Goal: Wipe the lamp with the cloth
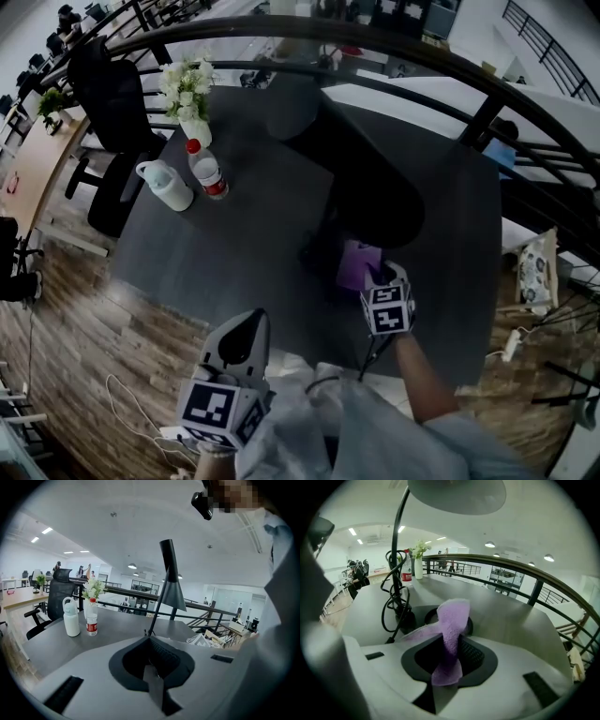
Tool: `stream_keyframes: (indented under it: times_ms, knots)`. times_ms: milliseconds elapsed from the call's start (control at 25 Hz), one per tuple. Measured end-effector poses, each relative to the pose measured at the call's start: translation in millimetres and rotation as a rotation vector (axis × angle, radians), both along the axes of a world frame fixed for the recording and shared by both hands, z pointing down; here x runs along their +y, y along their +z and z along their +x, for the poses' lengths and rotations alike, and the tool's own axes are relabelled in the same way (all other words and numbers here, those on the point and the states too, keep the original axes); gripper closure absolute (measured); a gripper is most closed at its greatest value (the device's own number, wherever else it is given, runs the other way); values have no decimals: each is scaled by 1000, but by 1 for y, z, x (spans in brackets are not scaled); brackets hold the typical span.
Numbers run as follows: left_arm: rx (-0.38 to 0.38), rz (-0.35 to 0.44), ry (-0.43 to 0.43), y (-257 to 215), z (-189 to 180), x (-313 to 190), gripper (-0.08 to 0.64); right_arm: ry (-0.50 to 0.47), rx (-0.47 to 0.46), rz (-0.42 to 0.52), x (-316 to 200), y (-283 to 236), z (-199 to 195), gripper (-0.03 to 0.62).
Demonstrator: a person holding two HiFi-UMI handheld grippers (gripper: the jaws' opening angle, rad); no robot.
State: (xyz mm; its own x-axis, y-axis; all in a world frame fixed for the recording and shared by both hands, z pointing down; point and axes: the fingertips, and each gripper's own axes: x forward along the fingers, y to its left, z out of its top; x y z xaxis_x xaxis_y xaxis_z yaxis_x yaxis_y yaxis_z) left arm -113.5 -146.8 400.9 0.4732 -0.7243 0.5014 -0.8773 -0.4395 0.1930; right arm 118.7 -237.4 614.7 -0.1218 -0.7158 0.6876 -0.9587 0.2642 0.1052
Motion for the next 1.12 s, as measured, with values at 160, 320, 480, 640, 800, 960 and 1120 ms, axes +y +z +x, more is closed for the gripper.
stream_keyframes:
  times_ms: [160,320,480,640,800,960,1120]
  knots:
    - [9,13,28,-2,6,-2,551,-14,-23,-12,15,2,-12,503]
    - [13,20,63,-4,14,-2,551,-46,-50,-29,28,2,-27,503]
    - [17,24,93,-7,22,-3,551,-85,-98,-41,42,-6,-44,503]
    - [22,38,118,-11,29,-7,551,-110,-138,-16,53,-27,-57,503]
    - [33,58,146,-17,36,-11,551,-111,-167,42,60,-60,-61,503]
    - [47,84,169,-21,42,-13,551,-107,-193,115,65,-100,-59,503]
    - [63,105,191,-22,47,-15,551,-116,-211,157,73,-131,-55,503]
